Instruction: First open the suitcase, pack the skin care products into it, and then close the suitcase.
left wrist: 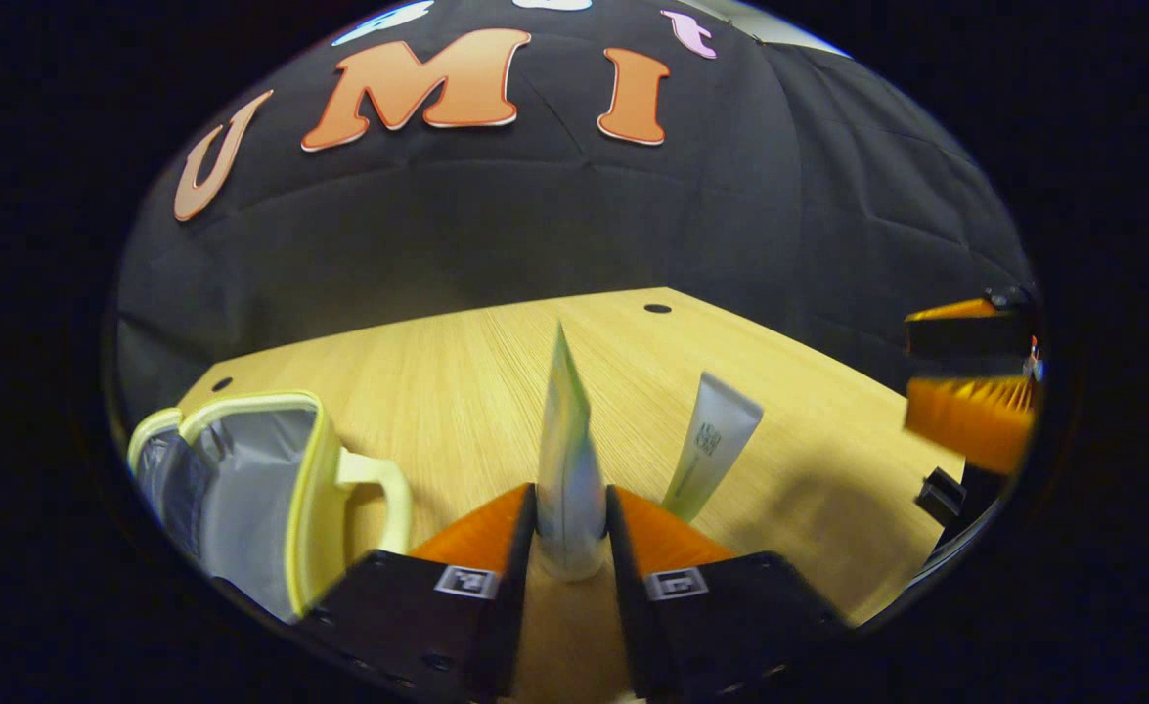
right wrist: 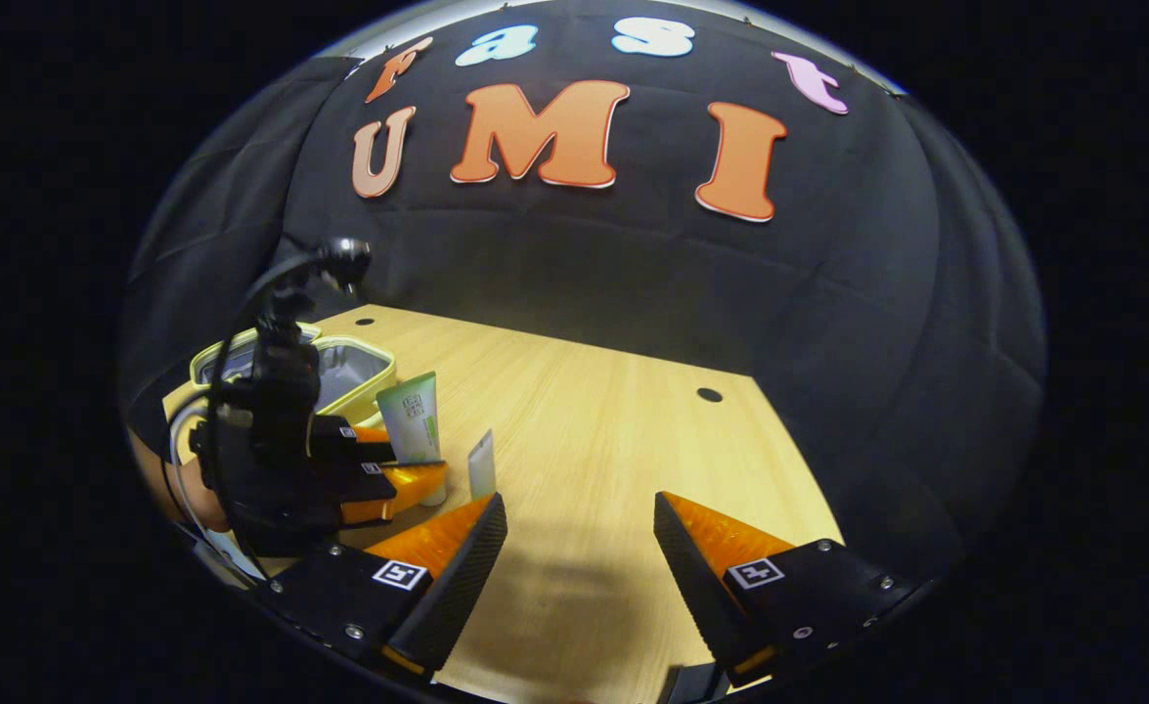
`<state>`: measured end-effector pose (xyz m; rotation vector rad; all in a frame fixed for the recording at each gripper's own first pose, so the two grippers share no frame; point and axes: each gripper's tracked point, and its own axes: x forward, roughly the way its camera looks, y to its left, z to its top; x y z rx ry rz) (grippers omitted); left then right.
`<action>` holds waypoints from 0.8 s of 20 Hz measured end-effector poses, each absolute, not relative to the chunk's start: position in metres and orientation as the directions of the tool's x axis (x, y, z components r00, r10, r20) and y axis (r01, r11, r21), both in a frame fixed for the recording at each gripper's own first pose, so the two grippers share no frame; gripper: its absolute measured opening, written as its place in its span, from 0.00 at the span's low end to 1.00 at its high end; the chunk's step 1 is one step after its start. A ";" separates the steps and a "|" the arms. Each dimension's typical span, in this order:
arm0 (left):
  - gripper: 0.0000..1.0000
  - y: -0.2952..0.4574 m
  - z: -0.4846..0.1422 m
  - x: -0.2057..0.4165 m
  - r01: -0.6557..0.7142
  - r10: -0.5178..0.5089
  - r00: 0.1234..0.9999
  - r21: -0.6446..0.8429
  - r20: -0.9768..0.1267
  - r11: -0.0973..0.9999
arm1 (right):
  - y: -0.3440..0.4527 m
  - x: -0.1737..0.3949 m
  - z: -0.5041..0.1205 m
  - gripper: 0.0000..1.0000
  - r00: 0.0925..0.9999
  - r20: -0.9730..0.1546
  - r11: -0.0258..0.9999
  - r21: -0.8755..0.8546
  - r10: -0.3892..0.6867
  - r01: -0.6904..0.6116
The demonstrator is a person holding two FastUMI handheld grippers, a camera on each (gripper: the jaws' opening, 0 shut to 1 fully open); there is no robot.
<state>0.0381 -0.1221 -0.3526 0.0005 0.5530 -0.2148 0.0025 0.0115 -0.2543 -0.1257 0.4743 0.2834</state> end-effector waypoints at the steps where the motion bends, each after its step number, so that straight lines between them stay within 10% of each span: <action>1: 0.38 -0.117 -0.340 0.040 0.188 -0.187 0.837 -0.051 -0.515 0.981 | 0.018 0.005 -0.260 0.96 0.832 -0.488 0.945 -0.040 0.265 -0.325; 10: 0.34 -0.075 -0.244 0.007 0.018 -0.024 0.870 -0.017 -0.492 1.000 | 0.069 0.029 -0.323 0.92 0.655 -0.621 0.862 0.065 0.430 -0.503; 16: 0.34 -0.045 -0.204 -0.030 -0.105 0.106 0.868 0.028 -0.484 0.994 | 0.092 0.047 -0.356 0.66 0.586 -0.656 0.836 0.130 0.476 -0.533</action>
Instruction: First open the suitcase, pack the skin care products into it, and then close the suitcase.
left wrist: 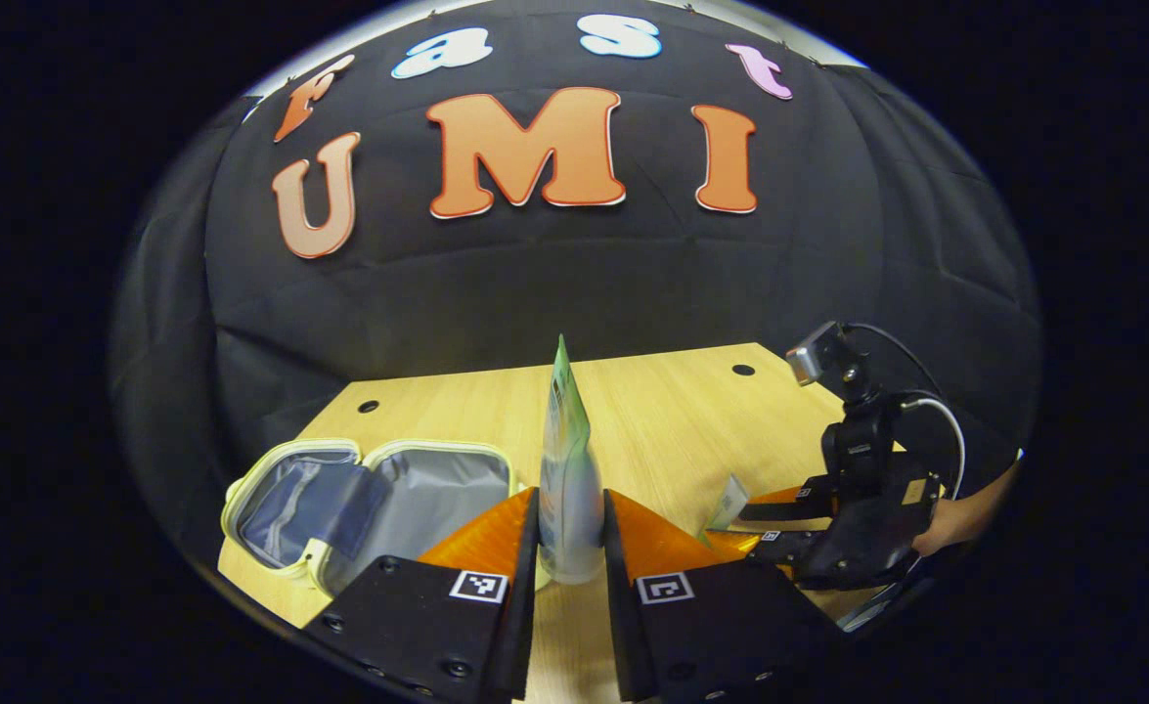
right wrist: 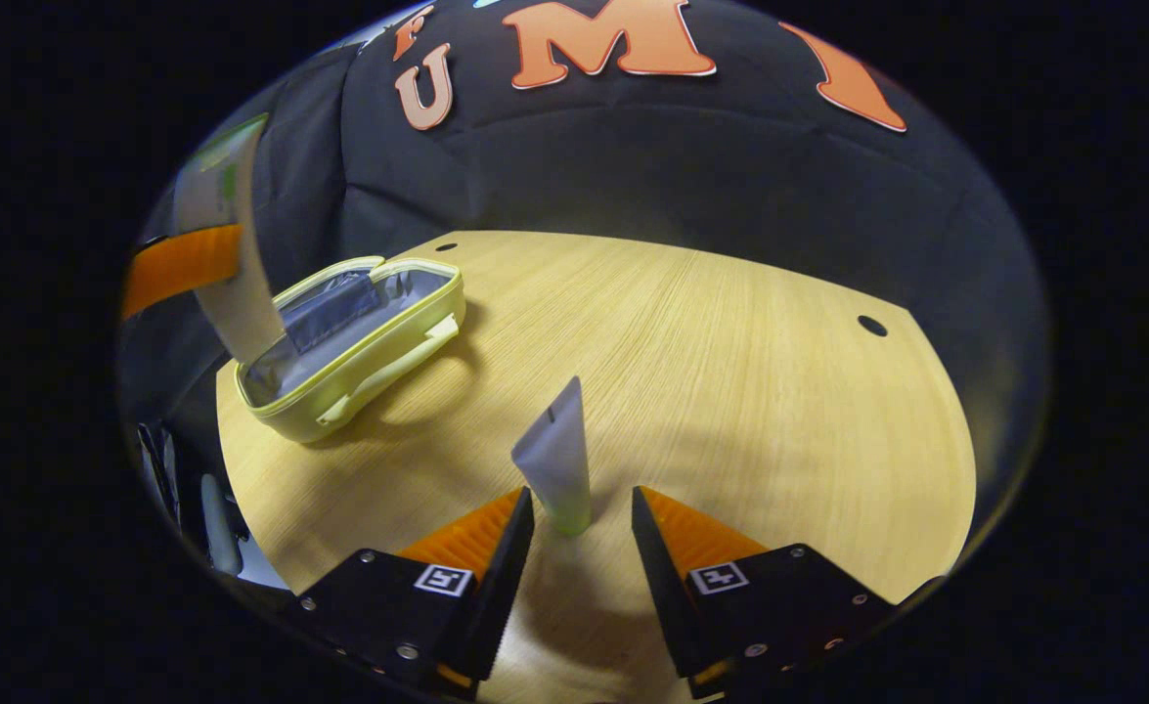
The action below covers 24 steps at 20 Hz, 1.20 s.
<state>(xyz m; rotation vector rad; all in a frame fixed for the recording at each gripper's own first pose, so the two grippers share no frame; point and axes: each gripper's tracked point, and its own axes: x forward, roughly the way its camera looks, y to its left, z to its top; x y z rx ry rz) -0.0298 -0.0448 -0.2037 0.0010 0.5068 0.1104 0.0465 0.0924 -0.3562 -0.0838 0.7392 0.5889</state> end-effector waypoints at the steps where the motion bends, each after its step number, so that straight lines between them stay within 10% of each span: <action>1: 0.34 -0.039 -0.201 -0.038 -0.121 0.126 0.864 0.042 -0.488 0.992 | 0.095 0.048 -0.359 0.57 0.576 -0.663 0.834 0.136 0.478 -0.536; 5: 0.34 -0.009 -0.201 -0.064 -0.178 0.186 0.842 0.066 -0.507 0.982 | 0.108 0.048 -0.352 0.34 0.575 -0.656 0.839 0.173 0.489 -0.517; 24: 0.34 0.139 -0.257 -0.044 0.015 -0.012 0.821 -0.001 -0.571 1.000 | 0.203 0.027 -0.203 0.33 0.776 -0.491 0.910 0.096 0.396 -0.404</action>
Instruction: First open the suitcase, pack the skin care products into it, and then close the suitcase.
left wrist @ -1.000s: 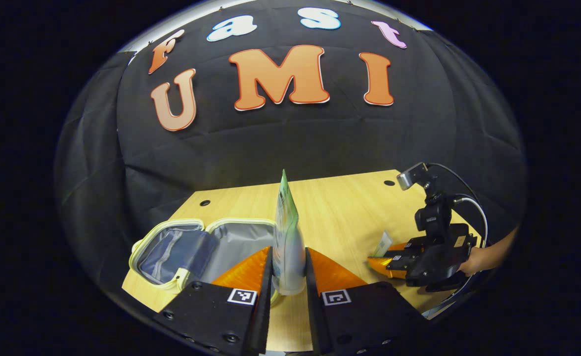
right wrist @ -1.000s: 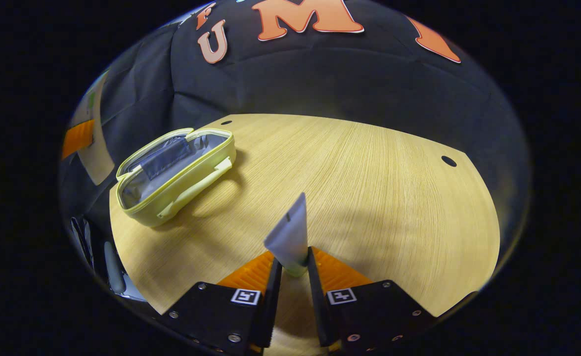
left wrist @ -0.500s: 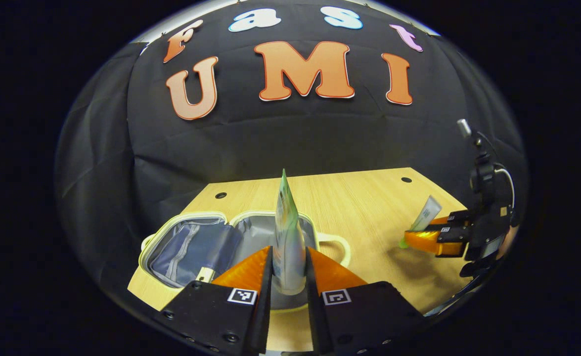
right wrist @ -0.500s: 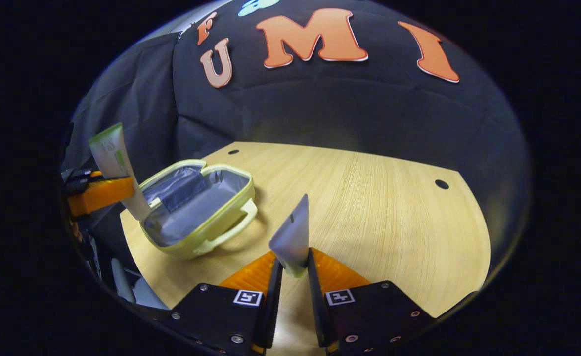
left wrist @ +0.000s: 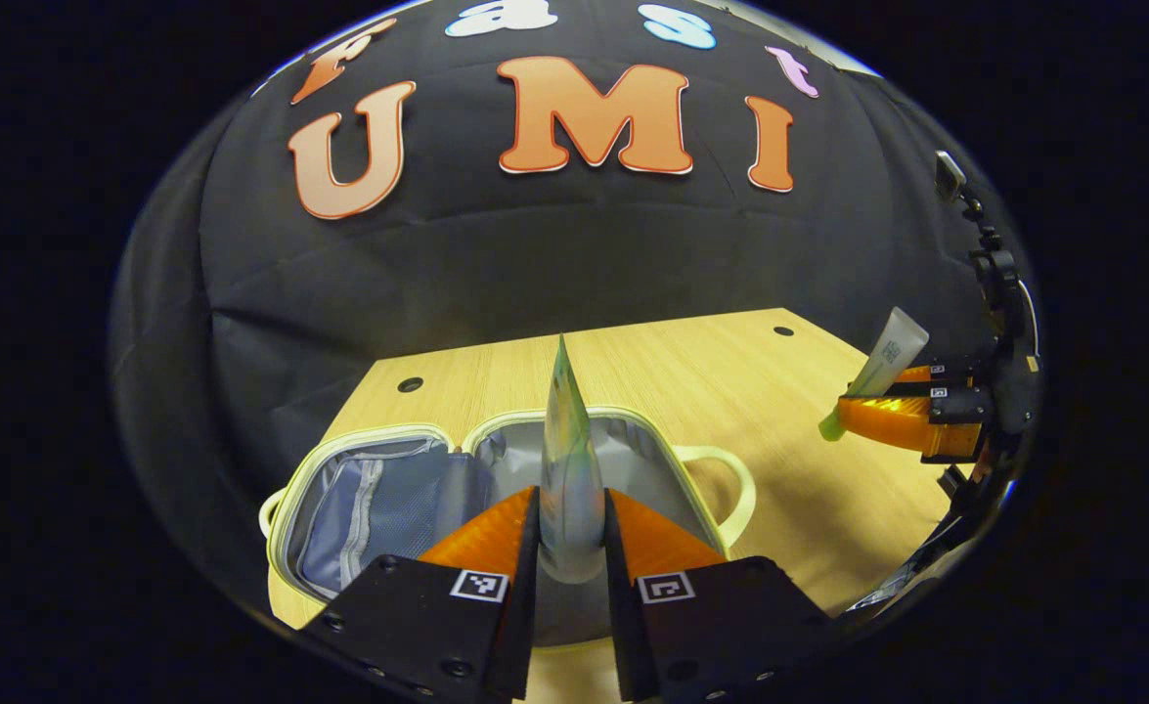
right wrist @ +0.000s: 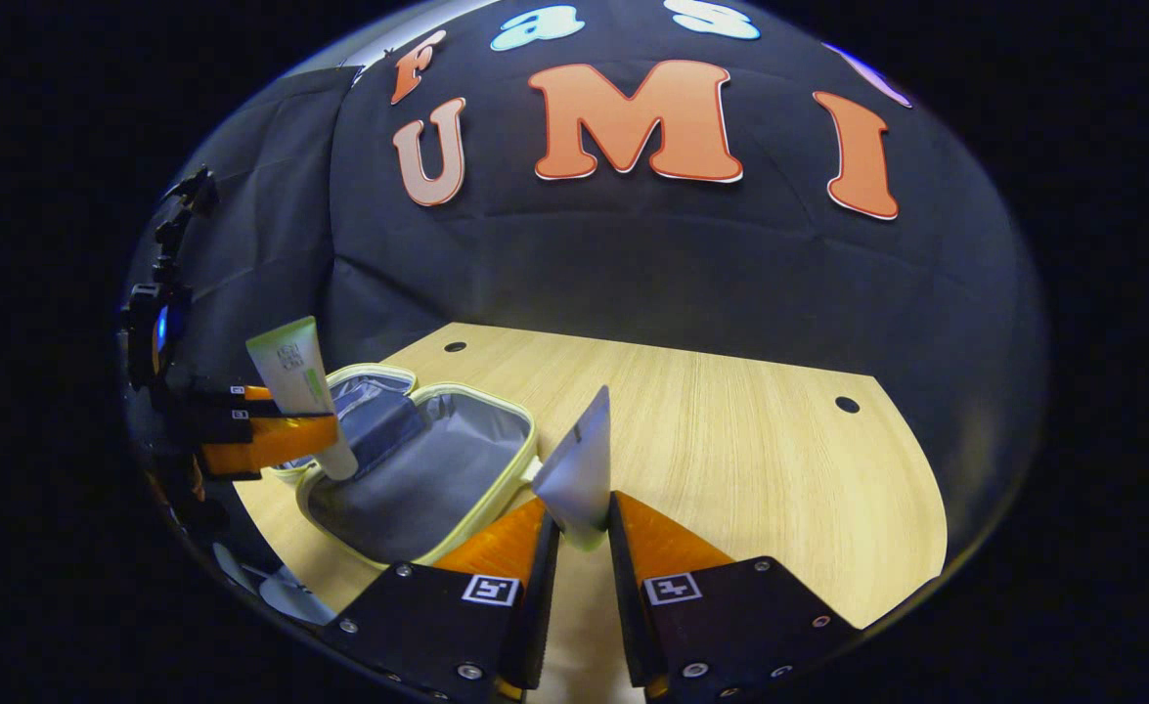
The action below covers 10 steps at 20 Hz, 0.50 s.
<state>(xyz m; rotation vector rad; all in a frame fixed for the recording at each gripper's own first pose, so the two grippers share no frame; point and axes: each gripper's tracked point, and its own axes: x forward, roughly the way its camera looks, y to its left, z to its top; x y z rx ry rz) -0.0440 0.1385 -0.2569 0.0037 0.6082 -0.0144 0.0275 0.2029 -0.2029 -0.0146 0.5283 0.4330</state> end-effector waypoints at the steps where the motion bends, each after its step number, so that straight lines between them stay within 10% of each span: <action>1: 0.34 0.143 -0.265 -0.043 0.032 -0.030 0.810 -0.007 -0.586 0.999 | 0.214 0.026 -0.202 0.33 0.774 -0.493 0.908 0.093 0.398 -0.408; 10: 0.34 0.165 -0.347 -0.037 0.113 -0.161 0.636 -0.115 -0.754 0.987 | 0.295 0.022 -0.218 0.33 0.729 -0.550 0.903 0.121 0.407 -0.413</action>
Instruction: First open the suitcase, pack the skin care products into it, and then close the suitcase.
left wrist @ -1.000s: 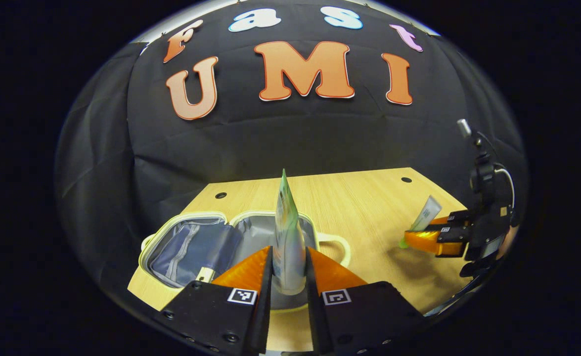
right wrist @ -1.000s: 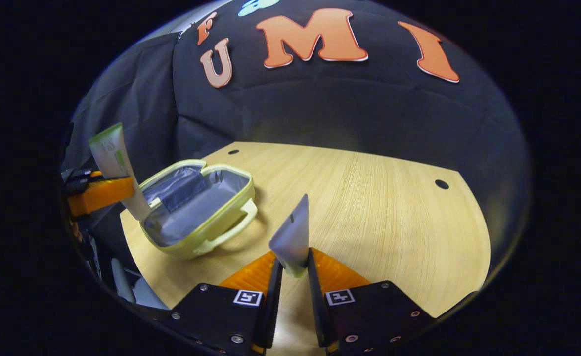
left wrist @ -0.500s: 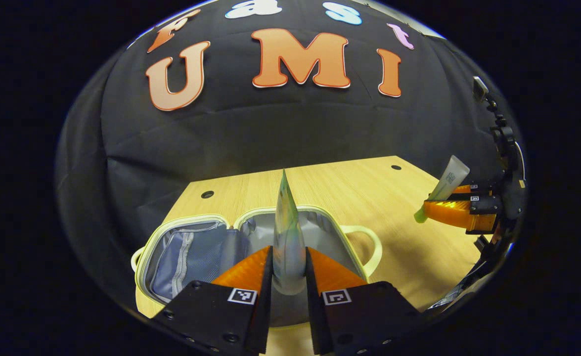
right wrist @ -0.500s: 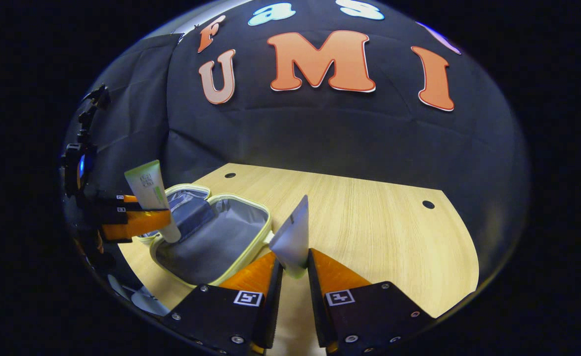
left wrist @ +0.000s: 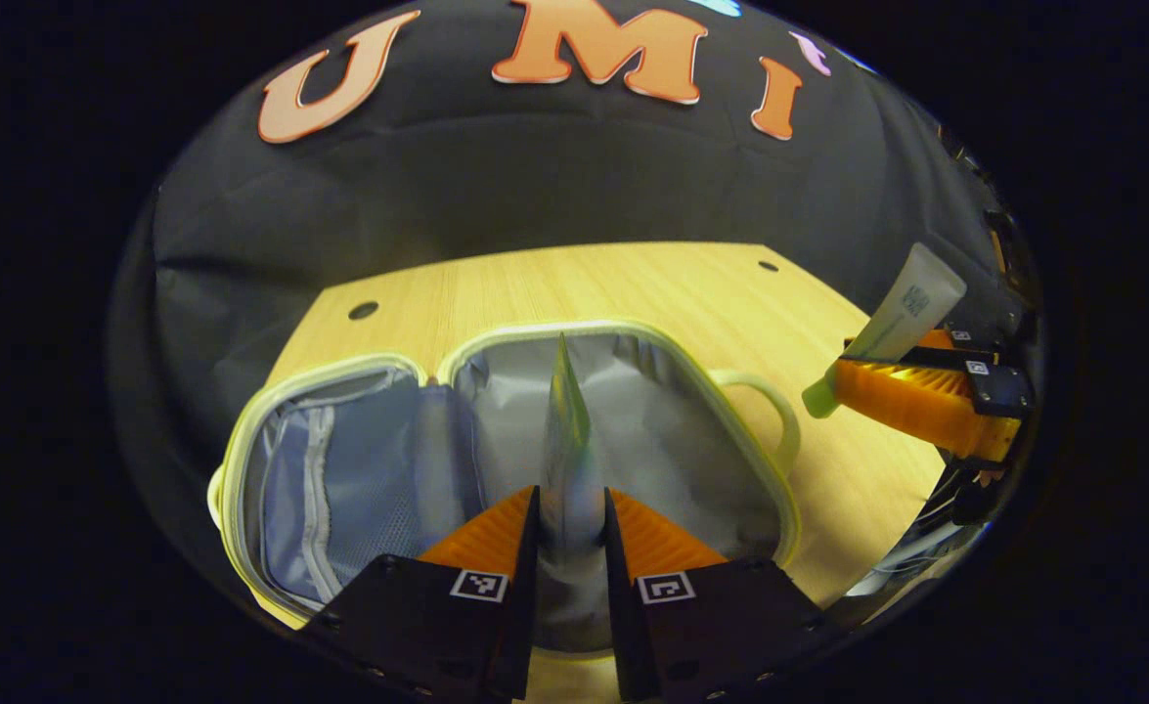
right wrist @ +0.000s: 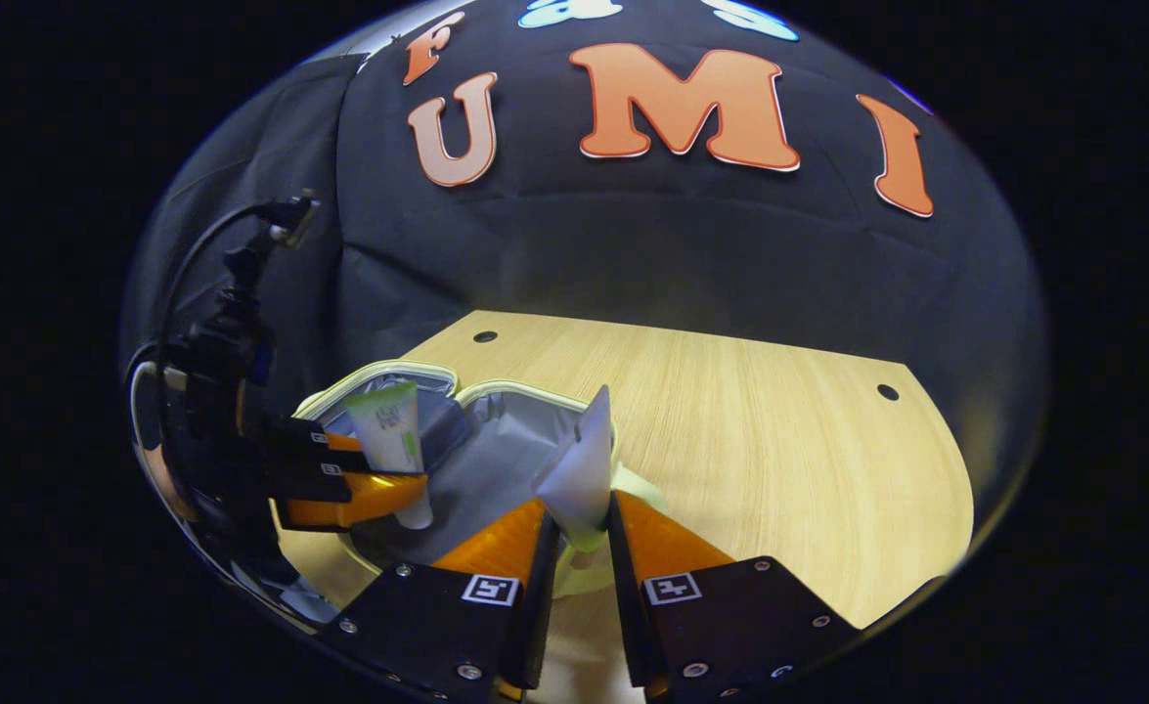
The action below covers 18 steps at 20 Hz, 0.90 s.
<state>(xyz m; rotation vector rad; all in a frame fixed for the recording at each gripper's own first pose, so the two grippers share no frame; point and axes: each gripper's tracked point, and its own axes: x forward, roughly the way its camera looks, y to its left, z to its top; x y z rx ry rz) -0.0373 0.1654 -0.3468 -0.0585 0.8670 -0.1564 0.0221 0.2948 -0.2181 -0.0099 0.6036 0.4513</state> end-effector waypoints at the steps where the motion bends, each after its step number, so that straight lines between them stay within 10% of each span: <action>1: 0.34 0.167 -0.358 -0.036 0.114 -0.162 0.606 -0.116 -0.779 0.987 | 0.300 0.023 -0.221 0.33 0.721 -0.561 0.902 0.118 0.406 -0.416; 14: 0.38 0.181 -0.406 -0.009 0.047 -0.100 0.488 -0.088 -0.867 0.995 | 0.342 0.034 -0.282 0.33 0.593 -0.701 0.894 0.148 0.397 -0.424; 18: 0.61 0.180 -0.376 -0.014 0.033 -0.126 0.551 -0.130 -0.825 0.991 | 0.354 0.030 -0.292 0.33 0.544 -0.726 0.878 0.175 0.421 -0.446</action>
